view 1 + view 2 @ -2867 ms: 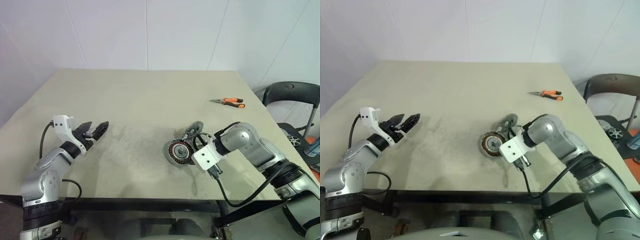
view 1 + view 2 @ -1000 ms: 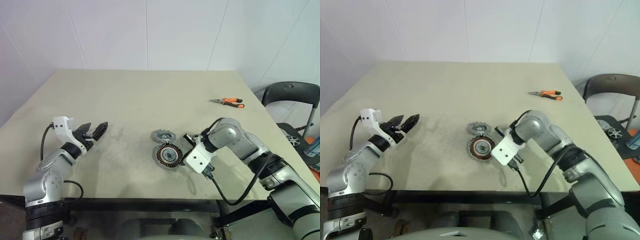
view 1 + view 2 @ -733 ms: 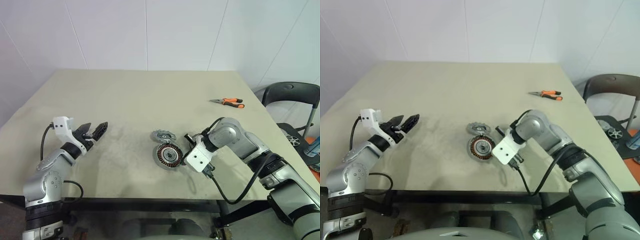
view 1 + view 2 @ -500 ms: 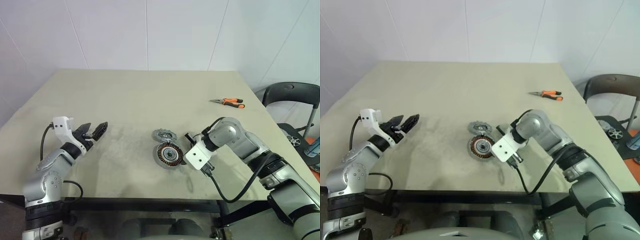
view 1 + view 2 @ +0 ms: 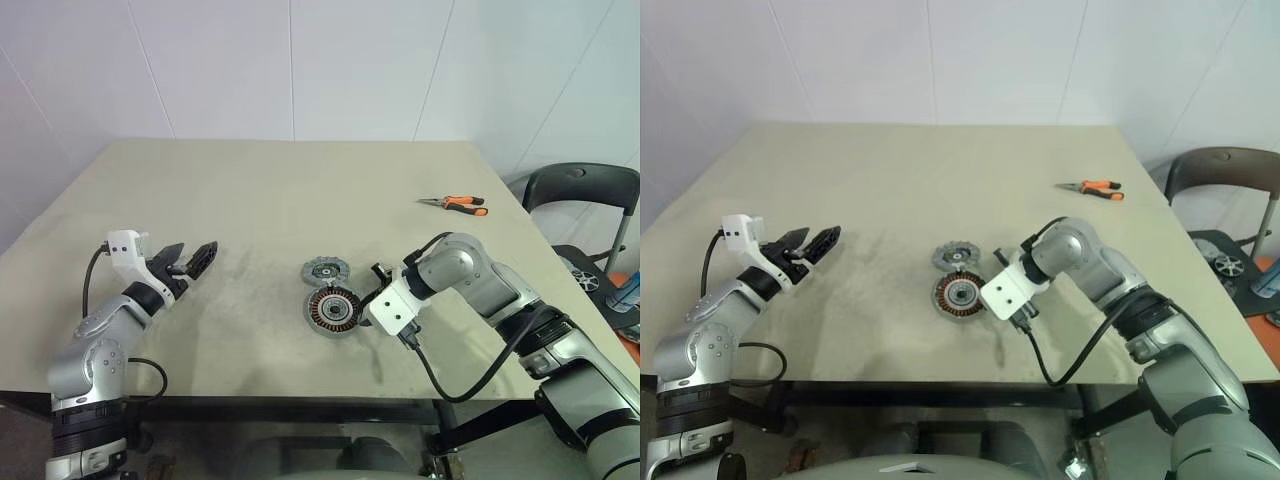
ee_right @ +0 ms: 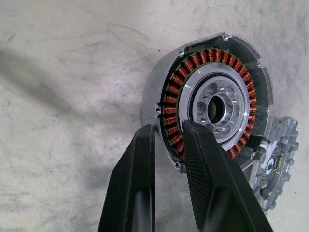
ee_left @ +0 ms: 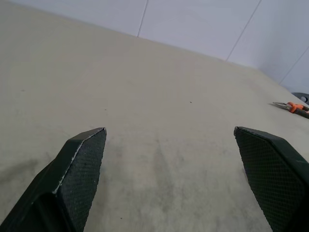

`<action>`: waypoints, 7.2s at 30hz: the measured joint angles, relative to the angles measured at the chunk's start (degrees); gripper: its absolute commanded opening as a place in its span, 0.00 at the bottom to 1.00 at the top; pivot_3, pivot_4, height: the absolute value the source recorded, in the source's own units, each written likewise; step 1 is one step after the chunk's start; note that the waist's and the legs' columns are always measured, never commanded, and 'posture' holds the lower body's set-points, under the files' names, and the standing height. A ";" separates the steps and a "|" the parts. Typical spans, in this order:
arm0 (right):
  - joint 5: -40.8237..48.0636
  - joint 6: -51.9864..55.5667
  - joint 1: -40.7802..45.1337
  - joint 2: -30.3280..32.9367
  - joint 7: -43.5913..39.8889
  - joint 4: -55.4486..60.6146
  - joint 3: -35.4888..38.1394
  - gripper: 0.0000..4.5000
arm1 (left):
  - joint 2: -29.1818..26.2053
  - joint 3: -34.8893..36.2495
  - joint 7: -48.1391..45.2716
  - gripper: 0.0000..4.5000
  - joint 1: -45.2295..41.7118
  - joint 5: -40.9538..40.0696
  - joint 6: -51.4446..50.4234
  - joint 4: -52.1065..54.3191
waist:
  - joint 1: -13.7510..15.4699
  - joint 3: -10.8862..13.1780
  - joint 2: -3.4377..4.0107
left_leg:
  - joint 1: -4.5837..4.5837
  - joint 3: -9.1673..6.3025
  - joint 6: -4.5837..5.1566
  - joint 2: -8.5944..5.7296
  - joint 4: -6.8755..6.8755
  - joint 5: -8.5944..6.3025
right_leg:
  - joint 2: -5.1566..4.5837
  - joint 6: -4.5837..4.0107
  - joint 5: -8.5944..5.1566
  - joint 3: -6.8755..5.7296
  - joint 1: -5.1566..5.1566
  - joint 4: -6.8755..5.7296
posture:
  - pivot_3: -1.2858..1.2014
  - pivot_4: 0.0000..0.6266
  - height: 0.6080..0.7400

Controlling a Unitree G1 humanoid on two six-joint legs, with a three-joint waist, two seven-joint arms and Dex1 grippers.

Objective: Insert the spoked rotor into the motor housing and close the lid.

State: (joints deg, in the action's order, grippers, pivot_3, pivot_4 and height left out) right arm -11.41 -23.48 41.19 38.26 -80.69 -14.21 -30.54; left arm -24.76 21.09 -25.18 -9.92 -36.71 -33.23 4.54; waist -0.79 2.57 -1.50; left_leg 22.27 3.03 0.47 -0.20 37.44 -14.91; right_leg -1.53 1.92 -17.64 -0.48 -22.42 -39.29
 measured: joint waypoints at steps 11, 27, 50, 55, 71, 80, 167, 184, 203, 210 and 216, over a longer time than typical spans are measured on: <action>3.12 6.43 7.93 7.08 -5.11 -5.88 5.08 0.21 | 0.10 -0.05 0.16 1.00 0.03 0.06 0.05 -0.11 | 0.01 0.00 0.00 | 0.00 0.00 -0.01 0.00 -0.04 -0.01 | -0.01 -0.02 -0.01 0.00 0.00 0.08 | 0.52 0.00 1.00; 0.78 3.89 1.17 9.16 -5.63 -6.74 4.54 0.21 | 0.34 -0.23 -0.25 1.00 -1.22 1.21 0.31 -1.42 | 0.04 0.02 0.04 | 0.05 0.00 0.00 0.00 -0.10 0.00 | -0.01 -0.01 0.00 0.00 -0.05 0.10 | 0.52 0.00 1.00; 0.74 8.03 2.76 7.73 -5.32 -5.25 4.60 0.21 | 0.52 -0.87 -0.22 1.00 -0.99 1.21 0.15 -1.37 | 0.05 0.02 0.04 | 0.05 0.00 0.00 0.00 -0.09 0.00 | -0.01 -0.01 0.00 0.00 -0.05 0.10 | 0.52 0.00 1.00; 0.23 7.50 3.64 7.48 -4.38 -7.49 4.60 0.21 | 0.56 -1.31 -0.22 1.00 -0.98 1.20 0.14 -1.35 | 0.03 0.02 0.04 | 0.05 0.00 0.00 0.00 -0.09 0.00 | -0.01 -0.01 0.00 0.00 -0.05 0.10 | 0.52 0.00 1.00; -3.66 2.89 3.22 5.49 -1.37 -14.47 3.82 0.12 | 0.55 -1.35 0.03 1.00 -0.04 1.20 0.13 -0.98 | -0.01 0.02 0.04 | 0.04 0.00 0.00 0.00 -0.08 0.00 | 0.00 0.00 0.00 0.00 -0.04 0.09 | 0.52 0.00 1.00; -4.07 3.51 1.63 4.69 0.09 -14.60 3.74 0.01 | 0.55 -1.36 0.37 1.00 0.09 1.20 0.12 -0.92 | -0.04 0.01 0.04 | 0.05 0.00 0.00 0.00 -0.08 0.00 | 0.00 0.00 0.00 0.00 -0.04 0.09 | 0.52 0.00 1.00; 58.50 96.64 2.02 -13.09 35.59 17.55 31.79 0.01 | -0.64 -36.91 37.27 1.00 -19.00 75.81 79.37 -34.94 | 0.19 -0.06 0.17 | 1.02 0.05 0.22 -0.04 0.06 -0.07 | -0.04 0.11 0.07 -0.08 -0.89 0.03 | 0.52 0.00 1.00; 62.50 99.48 4.98 -16.78 39.45 13.45 37.67 0.01 | -1.07 -41.42 51.96 1.00 -23.17 90.27 75.09 -34.74 | 0.26 -0.07 0.18 | 1.11 0.00 0.38 -0.03 0.56 -0.09 | -0.05 0.32 0.19 -0.12 -0.80 -0.16 | 0.52 0.00 1.00; 62.29 99.35 4.99 -16.54 39.58 13.44 36.95 0.00 | -3.78 -45.00 60.66 0.28 -22.08 95.74 72.42 -33.52 | 0.25 -0.07 0.18 | 1.12 0.01 0.39 -0.03 0.59 -0.10 | -0.07 0.33 0.20 -0.12 -0.80 -0.16 | 0.52 0.00 1.00; 62.04 98.75 4.98 -16.20 39.16 13.45 35.29 0.00 | -2.31 -44.98 61.13 0.28 -24.03 95.50 70.31 -32.79 | 0.24 -0.07 0.18 | 1.13 0.01 0.40 -0.03 0.60 -0.10 | -0.06 0.33 0.20 -0.12 -0.80 -0.16 | 0.52 0.00 1.00; 61.59 98.06 4.96 -15.17 38.79 13.50 34.55 0.00 | -2.25 -45.01 61.75 0.28 -24.18 95.46 70.05 -32.54 | 0.21 -0.07 0.18 | 1.12 0.01 0.40 -0.03 0.60 -0.09 | -0.05 0.33 0.20 -0.12 -0.80 -0.17 | 0.52 0.00 1.00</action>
State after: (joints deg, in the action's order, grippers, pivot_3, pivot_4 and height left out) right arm 50.18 74.58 46.15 23.09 -41.90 -0.71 4.01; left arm -27.01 -23.92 36.56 -34.09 58.75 36.82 -28.00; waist -0.58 2.50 -1.32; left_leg 23.40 3.04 0.86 -0.23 38.04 -15.00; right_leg -1.59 2.25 -17.45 -0.60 -23.23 -39.46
